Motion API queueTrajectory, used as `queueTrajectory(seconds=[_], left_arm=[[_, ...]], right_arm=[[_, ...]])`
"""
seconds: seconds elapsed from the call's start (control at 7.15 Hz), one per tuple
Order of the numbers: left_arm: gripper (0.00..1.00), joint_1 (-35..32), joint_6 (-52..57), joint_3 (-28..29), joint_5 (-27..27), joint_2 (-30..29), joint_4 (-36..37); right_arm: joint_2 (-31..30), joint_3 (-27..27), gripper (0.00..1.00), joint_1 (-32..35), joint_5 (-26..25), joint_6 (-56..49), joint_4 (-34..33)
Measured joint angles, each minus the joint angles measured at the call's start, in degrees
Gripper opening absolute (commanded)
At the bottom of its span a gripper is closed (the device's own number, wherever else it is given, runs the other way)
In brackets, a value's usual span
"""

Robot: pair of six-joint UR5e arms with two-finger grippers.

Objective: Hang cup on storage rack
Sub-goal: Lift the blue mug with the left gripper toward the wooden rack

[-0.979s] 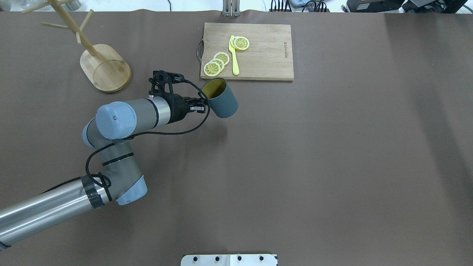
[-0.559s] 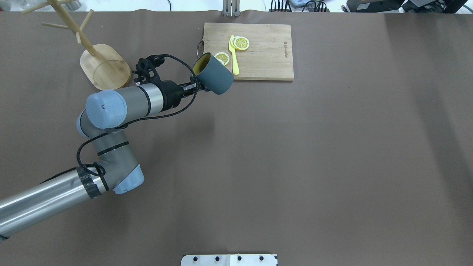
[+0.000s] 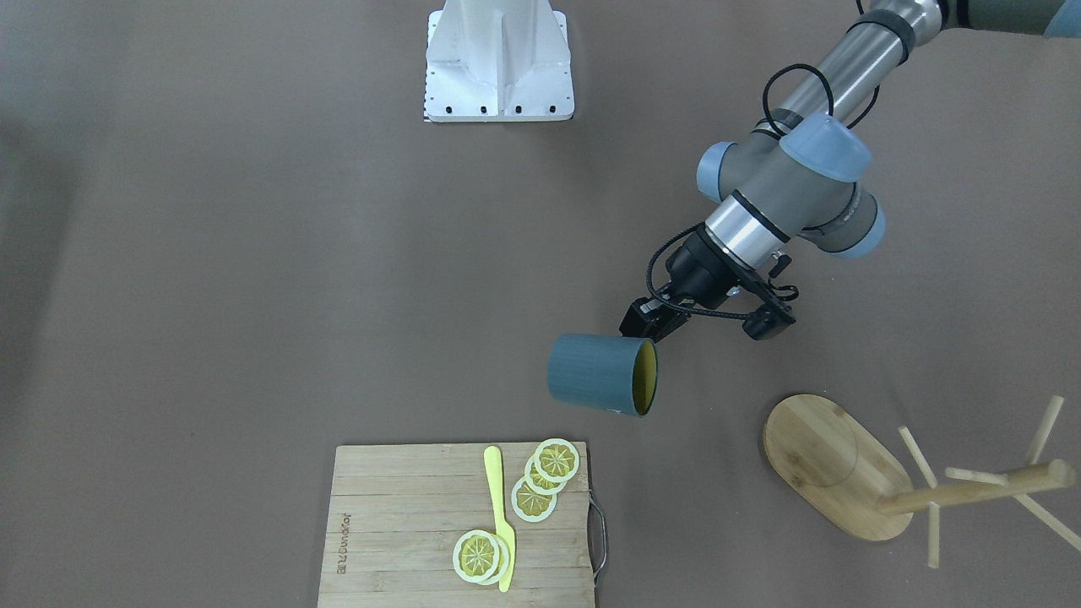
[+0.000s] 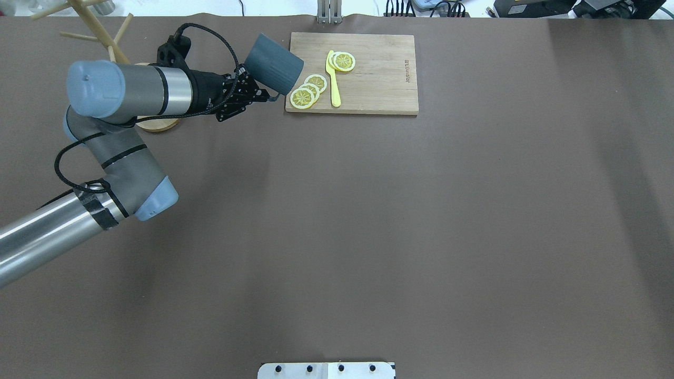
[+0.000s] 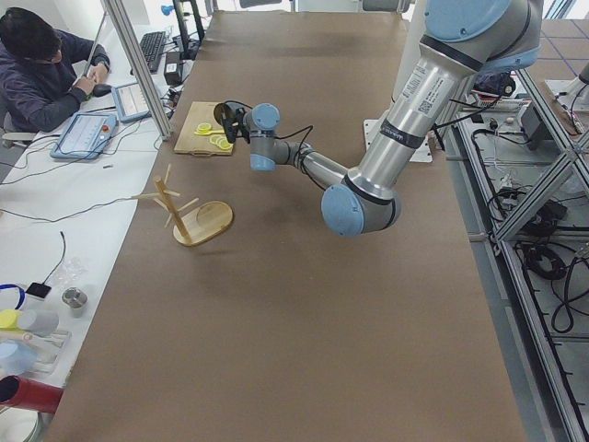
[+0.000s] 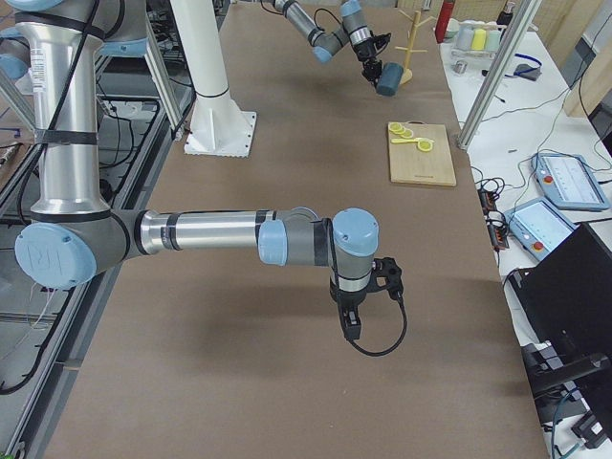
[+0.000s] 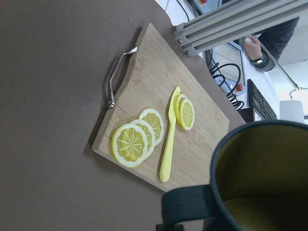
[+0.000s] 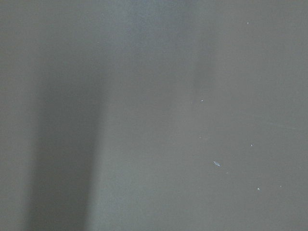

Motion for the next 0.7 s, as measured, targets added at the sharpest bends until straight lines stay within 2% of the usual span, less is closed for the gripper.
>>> queueTrajectory(seconds=[0.28, 0.7], left_arm=[[0.00, -3.59, -6.79, 3.19, -6.65, -0.18, -5.62], [0.00, -4.93, -27.49, 8.86, -8.59, -0.29, -25.15]], right_arm=[[-0.26, 0.02, 1.00, 0.11, -0.14, 0.06, 0.00], [-0.13, 0.12, 1.00, 0.31, -0.13, 0.12, 0.02]])
